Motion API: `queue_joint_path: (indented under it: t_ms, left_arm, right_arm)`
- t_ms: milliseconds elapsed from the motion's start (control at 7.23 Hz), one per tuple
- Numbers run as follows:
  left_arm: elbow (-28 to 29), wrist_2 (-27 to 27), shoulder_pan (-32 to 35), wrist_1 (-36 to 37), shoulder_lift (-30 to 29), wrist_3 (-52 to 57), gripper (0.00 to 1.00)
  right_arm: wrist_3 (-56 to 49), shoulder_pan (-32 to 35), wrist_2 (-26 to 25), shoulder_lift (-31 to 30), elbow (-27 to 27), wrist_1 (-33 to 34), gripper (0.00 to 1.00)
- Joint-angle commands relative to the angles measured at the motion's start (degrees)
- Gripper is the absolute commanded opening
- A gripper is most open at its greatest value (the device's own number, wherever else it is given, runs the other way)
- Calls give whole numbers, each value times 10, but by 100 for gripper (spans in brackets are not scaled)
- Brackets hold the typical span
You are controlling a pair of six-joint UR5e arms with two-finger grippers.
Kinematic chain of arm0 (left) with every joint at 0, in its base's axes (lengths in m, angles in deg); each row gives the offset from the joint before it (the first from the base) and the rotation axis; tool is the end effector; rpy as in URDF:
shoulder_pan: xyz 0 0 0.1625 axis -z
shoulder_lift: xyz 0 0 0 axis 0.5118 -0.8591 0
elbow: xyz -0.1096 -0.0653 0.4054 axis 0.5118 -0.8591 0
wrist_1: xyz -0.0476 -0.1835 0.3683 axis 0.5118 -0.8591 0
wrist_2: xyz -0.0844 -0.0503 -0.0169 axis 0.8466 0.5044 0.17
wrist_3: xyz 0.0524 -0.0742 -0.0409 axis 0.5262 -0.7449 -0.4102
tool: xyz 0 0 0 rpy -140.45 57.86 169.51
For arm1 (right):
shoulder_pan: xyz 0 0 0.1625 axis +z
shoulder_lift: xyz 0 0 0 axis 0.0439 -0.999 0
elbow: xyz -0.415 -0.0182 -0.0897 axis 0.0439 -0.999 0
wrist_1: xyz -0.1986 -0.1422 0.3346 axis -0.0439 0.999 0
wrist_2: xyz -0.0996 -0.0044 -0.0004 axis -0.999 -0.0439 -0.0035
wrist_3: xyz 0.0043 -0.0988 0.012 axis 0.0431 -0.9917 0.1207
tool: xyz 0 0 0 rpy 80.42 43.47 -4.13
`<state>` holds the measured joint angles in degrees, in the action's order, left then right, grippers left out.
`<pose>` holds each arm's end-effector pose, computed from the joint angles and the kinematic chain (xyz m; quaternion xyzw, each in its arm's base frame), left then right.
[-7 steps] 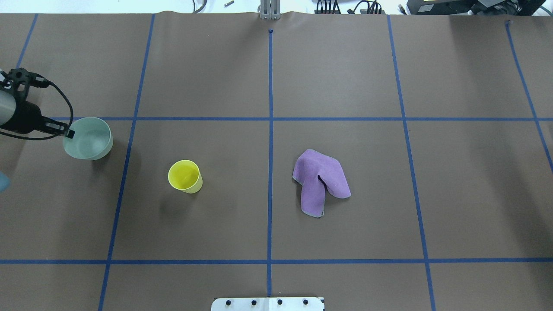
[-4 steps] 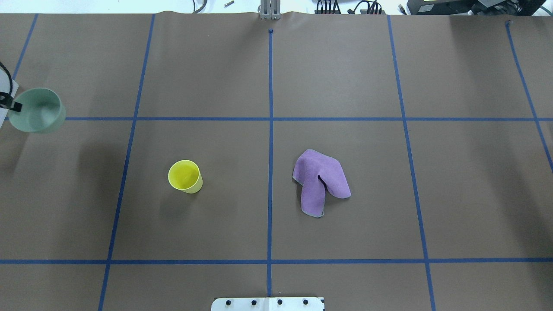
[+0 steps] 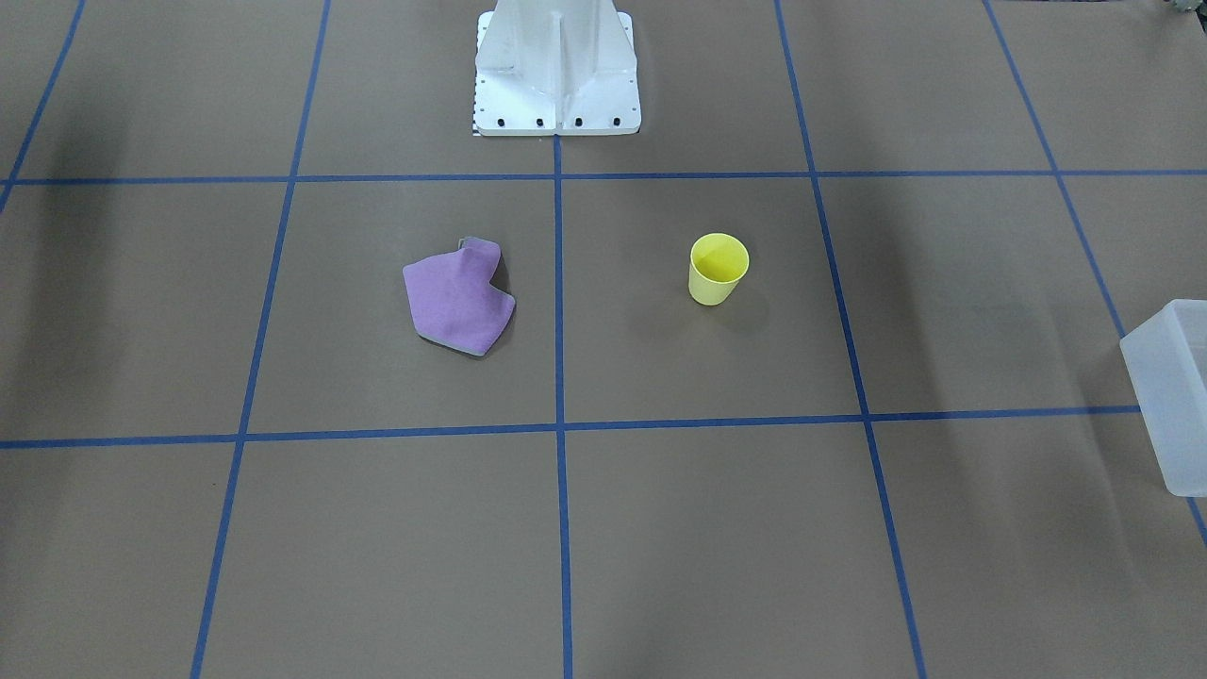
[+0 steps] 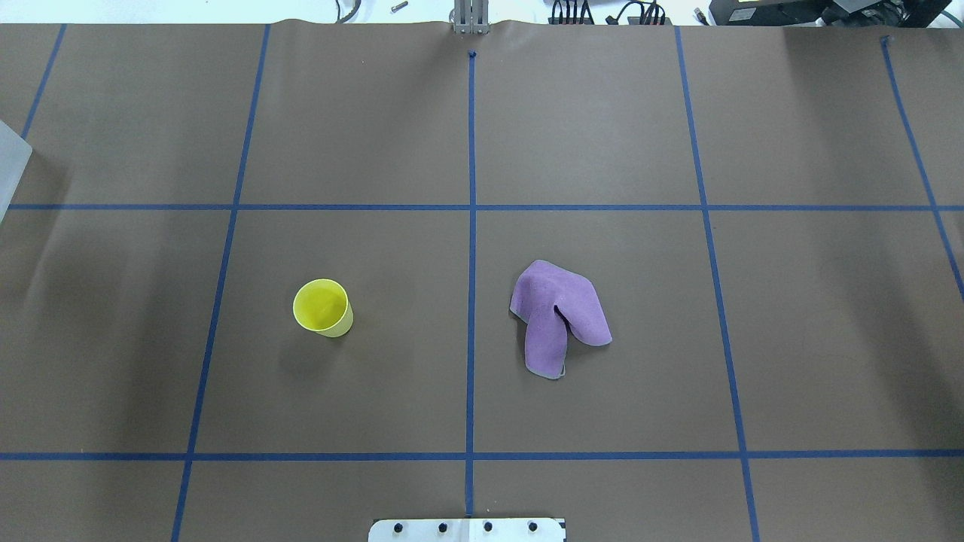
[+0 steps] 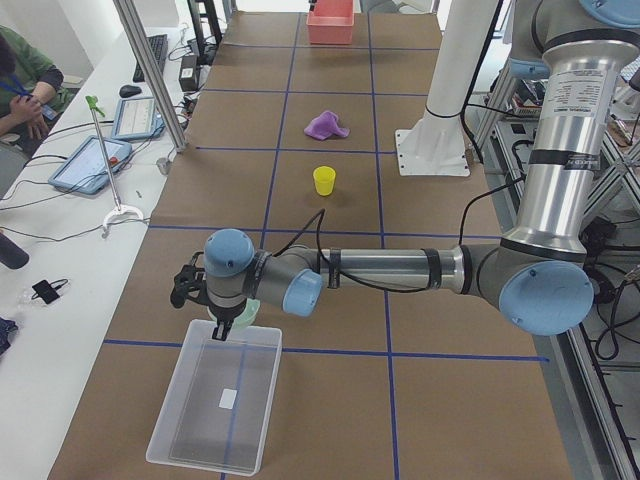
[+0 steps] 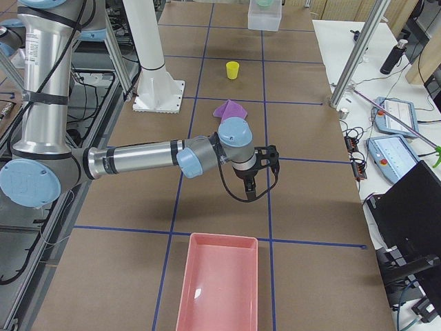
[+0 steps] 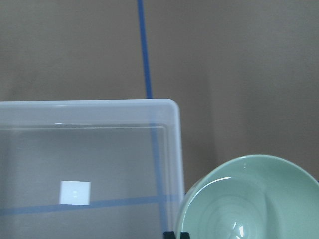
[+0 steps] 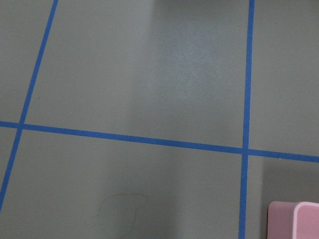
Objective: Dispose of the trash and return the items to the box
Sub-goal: 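Carry the green bowl with the left gripper into the clear bin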
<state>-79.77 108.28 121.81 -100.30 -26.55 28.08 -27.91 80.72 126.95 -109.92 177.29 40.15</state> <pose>-0.0758 -0.5737 0.6490 0.1254 0.3655 0.0093 0.9223 0.0106 -0.4564 0.5413 0.1368 -0.4017 0.0002 0.9055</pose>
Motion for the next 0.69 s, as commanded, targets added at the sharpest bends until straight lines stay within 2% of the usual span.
queue_joint_path:
  t_ms: [0,138,277,553]
  left_arm:
    - [115,-65,19,-24,-52,44,0]
    - [175,-87,16,-72,-71,37,0]
    - [207,-97,1,-132,-73,-2,0]
    - [208,-103,-47,-193,-52,-79,0]
  right_arm:
    - [0,-3,-5,0,-2,0,100]
    - [0,-4,-6,0,-2,0,100]
    - [0,-4,-6,0,-2,0,100]
    - [-1,-4,-6,0,-2,-1,100]
